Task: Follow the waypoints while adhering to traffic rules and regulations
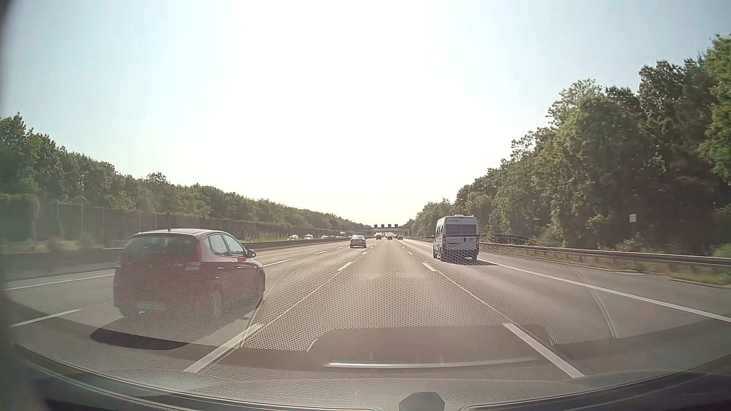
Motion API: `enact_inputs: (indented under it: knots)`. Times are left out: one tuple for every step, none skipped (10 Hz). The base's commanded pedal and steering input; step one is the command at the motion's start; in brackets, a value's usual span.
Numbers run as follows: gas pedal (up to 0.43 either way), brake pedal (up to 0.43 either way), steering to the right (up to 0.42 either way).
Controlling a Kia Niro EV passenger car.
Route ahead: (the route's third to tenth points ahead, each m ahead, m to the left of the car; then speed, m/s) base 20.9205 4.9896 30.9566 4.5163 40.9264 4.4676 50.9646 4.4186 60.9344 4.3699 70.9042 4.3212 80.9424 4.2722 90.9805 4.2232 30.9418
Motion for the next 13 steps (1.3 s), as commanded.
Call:
enact_inputs:
  knots:
    - [0.319,0.030,0.000]
    - [0.319,0.030,0.000]
    - [0.319,0.030,0.000]
    - [0.319,0.030,0.000]
    - [0.319,0.030,0.000]
    - [0.319,0.030,0.000]
    - [0.319,0.030,0.000]
    - [0.319,0.030,0.000]
    - [0.319,0.030,0.000]
    - [0.319,0.030,0.000]
    - [0.319,0.030,0.000]
    - [0.319,0.030,-0.001]
    - [0.319,0.030,-0.001]
